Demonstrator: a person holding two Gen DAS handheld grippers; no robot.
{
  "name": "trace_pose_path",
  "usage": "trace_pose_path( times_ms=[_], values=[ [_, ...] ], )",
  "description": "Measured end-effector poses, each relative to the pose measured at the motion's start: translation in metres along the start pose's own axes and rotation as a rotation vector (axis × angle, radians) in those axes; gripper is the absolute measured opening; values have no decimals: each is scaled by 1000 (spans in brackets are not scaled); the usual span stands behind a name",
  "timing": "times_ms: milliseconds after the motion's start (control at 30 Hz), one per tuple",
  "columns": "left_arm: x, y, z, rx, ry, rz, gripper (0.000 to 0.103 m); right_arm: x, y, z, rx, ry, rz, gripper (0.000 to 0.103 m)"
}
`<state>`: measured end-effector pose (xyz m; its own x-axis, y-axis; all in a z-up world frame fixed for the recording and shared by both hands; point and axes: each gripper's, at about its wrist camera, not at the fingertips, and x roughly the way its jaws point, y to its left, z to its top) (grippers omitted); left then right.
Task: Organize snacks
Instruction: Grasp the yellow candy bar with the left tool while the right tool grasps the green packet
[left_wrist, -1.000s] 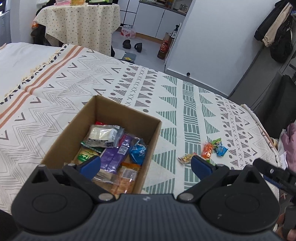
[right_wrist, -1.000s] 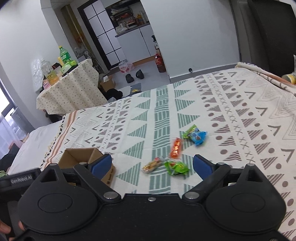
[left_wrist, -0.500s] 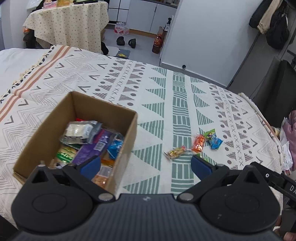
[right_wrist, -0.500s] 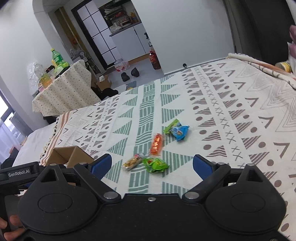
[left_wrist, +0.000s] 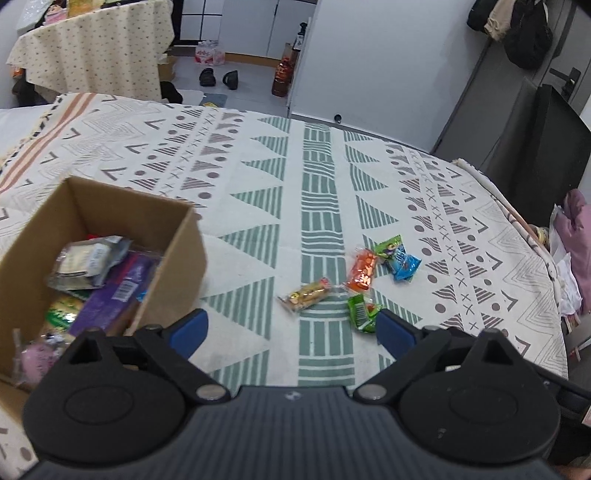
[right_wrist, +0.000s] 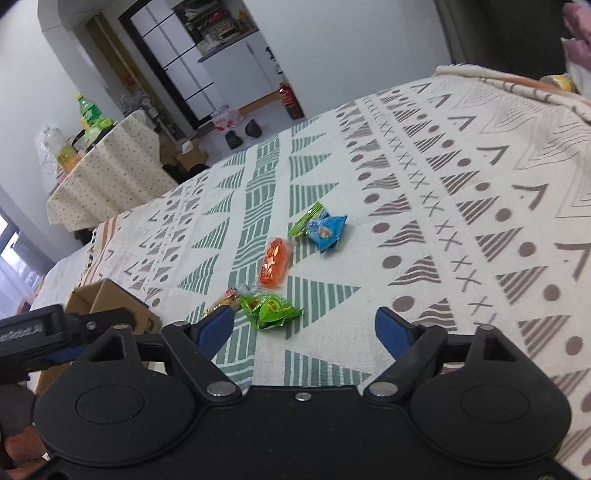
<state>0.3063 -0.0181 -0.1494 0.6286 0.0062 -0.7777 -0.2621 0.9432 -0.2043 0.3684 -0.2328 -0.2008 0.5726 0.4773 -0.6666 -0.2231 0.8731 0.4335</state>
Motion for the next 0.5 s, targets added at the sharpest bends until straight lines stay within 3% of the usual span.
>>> trace_pose_path(
  times_ms=[267,500],
  values=[
    [32,-2,2,12,35,0,70,29,3,-2,-22,52,61,72],
    [56,-5,7,46,44,-9,58,55,1,2,-11,47,100,69]
  ],
)
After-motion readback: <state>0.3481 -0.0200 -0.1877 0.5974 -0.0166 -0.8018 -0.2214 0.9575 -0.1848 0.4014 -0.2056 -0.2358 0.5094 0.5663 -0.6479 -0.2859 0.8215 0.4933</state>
